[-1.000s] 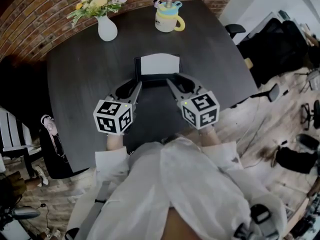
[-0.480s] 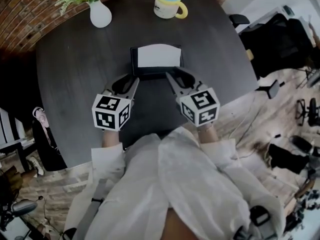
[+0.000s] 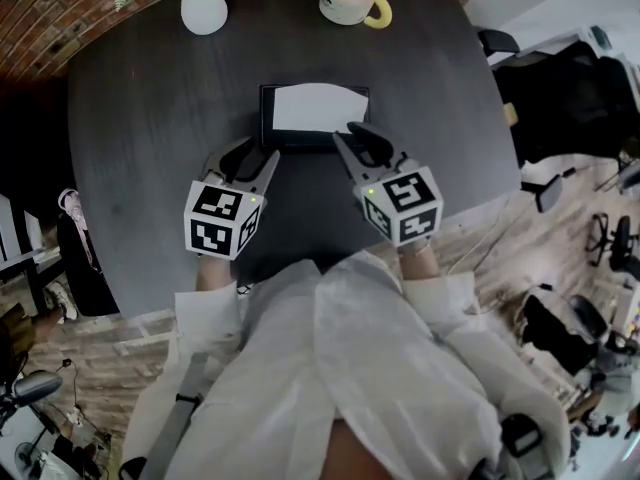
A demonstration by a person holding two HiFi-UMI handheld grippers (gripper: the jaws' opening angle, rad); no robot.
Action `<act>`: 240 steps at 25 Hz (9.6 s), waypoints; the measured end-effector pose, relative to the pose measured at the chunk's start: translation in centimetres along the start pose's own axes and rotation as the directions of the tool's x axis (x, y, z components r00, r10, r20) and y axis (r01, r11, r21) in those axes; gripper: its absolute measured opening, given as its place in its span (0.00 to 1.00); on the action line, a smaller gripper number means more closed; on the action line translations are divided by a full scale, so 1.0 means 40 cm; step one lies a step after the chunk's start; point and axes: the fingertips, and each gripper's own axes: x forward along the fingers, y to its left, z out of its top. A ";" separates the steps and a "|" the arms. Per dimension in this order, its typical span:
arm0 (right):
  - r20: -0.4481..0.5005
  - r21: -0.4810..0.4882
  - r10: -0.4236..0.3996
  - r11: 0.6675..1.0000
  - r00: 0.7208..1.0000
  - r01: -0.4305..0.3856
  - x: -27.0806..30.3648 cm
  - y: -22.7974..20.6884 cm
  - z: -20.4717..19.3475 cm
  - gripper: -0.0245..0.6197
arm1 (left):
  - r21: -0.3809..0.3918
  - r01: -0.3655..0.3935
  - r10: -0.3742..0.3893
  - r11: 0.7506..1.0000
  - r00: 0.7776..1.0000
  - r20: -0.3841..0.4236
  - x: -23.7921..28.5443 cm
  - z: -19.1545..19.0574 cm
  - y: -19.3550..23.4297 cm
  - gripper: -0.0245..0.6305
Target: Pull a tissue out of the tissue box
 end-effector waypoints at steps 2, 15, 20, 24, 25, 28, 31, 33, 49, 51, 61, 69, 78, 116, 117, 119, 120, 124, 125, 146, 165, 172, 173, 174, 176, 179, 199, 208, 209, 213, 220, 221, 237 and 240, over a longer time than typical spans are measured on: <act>0.006 -0.002 -0.004 1.000 1.000 0.004 0.005 -0.016 0.003 0.17 | 0.008 0.010 -0.010 1.000 1.000 -0.013 0.011 0.005 0.002 0.26; -0.054 -0.132 0.051 0.990 0.997 -0.058 0.055 -0.057 0.027 0.19 | 0.113 0.028 -0.016 0.993 0.994 -0.106 0.067 0.002 0.006 0.34; -0.074 -0.242 0.060 0.967 0.995 -0.077 0.086 -0.073 0.065 0.24 | 0.116 0.016 -0.005 0.993 0.995 -0.097 0.080 0.014 0.017 0.34; -0.102 -0.284 0.087 0.952 0.991 -0.113 0.104 -0.074 0.078 0.27 | 0.123 0.006 0.006 0.992 0.995 -0.095 0.086 0.010 0.019 0.34; -0.114 -0.292 0.095 0.948 0.989 -0.125 0.111 -0.074 0.076 0.28 | 0.120 0.006 0.006 0.993 0.996 -0.094 0.085 0.009 0.021 0.34; -0.150 -0.296 0.126 0.941 0.981 -0.166 0.135 -0.070 0.069 0.30 | 0.120 0.008 0.003 0.993 0.996 -0.090 0.086 0.009 0.023 0.34; -0.183 -0.312 0.146 0.929 0.972 -0.198 0.156 -0.069 0.062 0.32 | 0.125 0.011 0.001 0.992 0.995 -0.096 0.087 0.007 0.022 0.34; -0.211 -0.332 0.152 0.918 0.966 -0.217 0.166 -0.068 0.055 0.32 | 0.124 0.017 -0.004 0.992 0.995 -0.101 0.088 0.005 0.022 0.34; -0.344 -0.432 0.235 0.820 0.909 -0.376 0.173 -0.015 0.049 0.26 | 0.122 0.032 -0.019 0.992 0.994 -0.107 0.090 0.005 0.026 0.34; -0.330 -0.465 0.212 0.811 0.920 -0.354 0.170 -0.017 0.055 0.18 | 0.120 0.029 -0.016 0.992 0.994 -0.106 0.089 0.004 0.026 0.34; -0.300 -0.535 0.161 0.788 0.940 -0.305 0.146 -0.012 0.063 0.08 | 0.120 0.011 0.001 0.993 0.995 -0.097 0.089 0.003 0.026 0.34; -0.274 -0.559 0.125 0.786 0.953 -0.264 0.138 -0.010 0.057 0.14 | 0.122 0.009 0.003 0.992 0.995 -0.096 0.091 0.003 0.026 0.34; -0.245 -0.548 0.185 0.783 0.952 -0.293 0.109 0.038 0.057 0.24 | 0.124 0.009 0.004 0.992 0.995 -0.098 0.091 0.001 0.026 0.34; -0.205 -0.326 0.226 0.901 0.952 -0.285 0.134 0.035 0.050 0.05 | 0.133 0.007 0.006 0.991 0.996 -0.095 0.091 0.000 0.027 0.34; -0.181 -0.318 0.221 0.909 0.958 -0.270 0.134 0.026 0.064 0.05 | 0.133 0.006 0.007 0.991 0.995 -0.096 0.091 0.000 0.027 0.34; -0.135 -0.313 0.206 0.919 0.969 -0.239 0.131 0.013 0.093 0.05 | 0.134 0.004 0.009 0.991 0.995 -0.097 0.092 0.000 0.027 0.34; -0.110 -0.310 0.195 0.925 0.975 -0.221 0.128 0.008 0.109 0.05 | 0.133 0.004 0.009 0.991 0.995 -0.096 0.093 -0.001 0.027 0.34; -0.020 -0.260 0.168 0.951 0.986 -0.167 0.117 -0.007 0.166 0.05 | 0.132 0.006 0.006 0.991 0.995 -0.095 0.093 -0.003 0.025 0.34; -0.005 -0.248 0.166 0.955 0.986 -0.162 0.115 -0.010 0.176 0.05 | 0.135 0.006 0.007 0.991 0.995 -0.097 0.092 -0.002 0.026 0.34; 0.152 -0.171 0.124 0.980 0.981 -0.098 0.062 -0.012 0.288 0.05 | 0.142 0.006 0.007 0.990 0.996 -0.086 0.093 -0.001 0.026 0.34; 0.254 -0.185 0.134 0.979 0.958 -0.088 0.004 -0.014 0.387 0.05 | 0.126 -0.004 0.013 0.992 0.998 -0.066 0.088 -0.002 0.025 0.34; 0.278 -0.172 0.117 0.983 0.953 -0.070 -0.027 -0.027 0.402 0.05 | 0.064 -0.004 0.007 0.998 0.999 -0.053 0.087 0.006 0.026 0.34; 0.281 -0.169 0.115 0.983 0.953 -0.068 -0.030 -0.029 0.402 0.05 | 0.050 -0.003 0.006 0.999 0.999 -0.049 0.085 0.009 0.025 0.34; 0.284 -0.165 0.111 0.984 0.952 -0.066 -0.033 -0.031 0.402 0.05 | 0.040 -0.004 0.006 0.999 0.999 -0.044 0.083 0.012 0.024 0.34; 0.291 -0.154 0.103 0.986 0.951 -0.059 -0.041 -0.036 0.403 0.05 | 0.033 -0.016 0.017 0.999 1.000 -0.022 0.075 0.025 0.025 0.34; 0.305 -0.144 0.091 0.988 0.948 -0.049 -0.053 -0.038 0.404 0.05 | 0.044 -0.041 0.039 0.998 0.999 0.034 0.056 0.054 0.024 0.34; 0.370 -0.020 0.061 0.998 0.927 -0.058 -0.124 -0.024 0.349 0.05 | -0.054 0.023 -0.007 0.998 0.959 0.283 -0.052 0.204 -0.049 0.33; 0.368 0.005 0.073 0.997 0.927 -0.081 -0.142 -0.006 0.316 0.05 | -0.083 0.040 -0.012 0.996 0.948 0.319 -0.076 0.217 -0.062 0.33; 0.365 0.007 0.075 0.997 0.928 -0.083 -0.143 -0.004 0.311 0.05 | -0.085 0.037 -0.009 0.996 0.948 0.319 -0.077 0.217 -0.062 0.33; 0.346 0.011 0.083 0.996 0.935 -0.093 -0.140 0.007 0.288 0.05 | -0.096 0.033 0.000 0.995 0.947 0.322 -0.080 0.219 -0.059 0.33; 0.335 0.016 0.089 0.995 0.938 -0.101 -0.133 0.010 0.272 0.05 | -0.100 0.031 0.002 0.995 0.949 0.316 -0.079 0.216 -0.060 0.33; 0.334 0.018 0.090 0.995 0.938 -0.102 -0.132 0.010 0.271 0.05 | -0.099 0.031 0.002 0.995 0.950 0.313 -0.078 0.215 -0.061 0.33; 0.282 -0.053 0.149 0.989 0.948 -0.140 -0.124 -0.001 0.265 0.05 | -0.102 0.033 0.000 0.994 0.952 0.306 -0.079 0.213 -0.062 0.32; 0.256 -0.091 0.171 0.984 0.951 -0.153 -0.121 -0.001 0.265 0.05 | -0.095 0.035 -0.003 0.995 0.948 0.318 -0.081 0.215 -0.065 0.28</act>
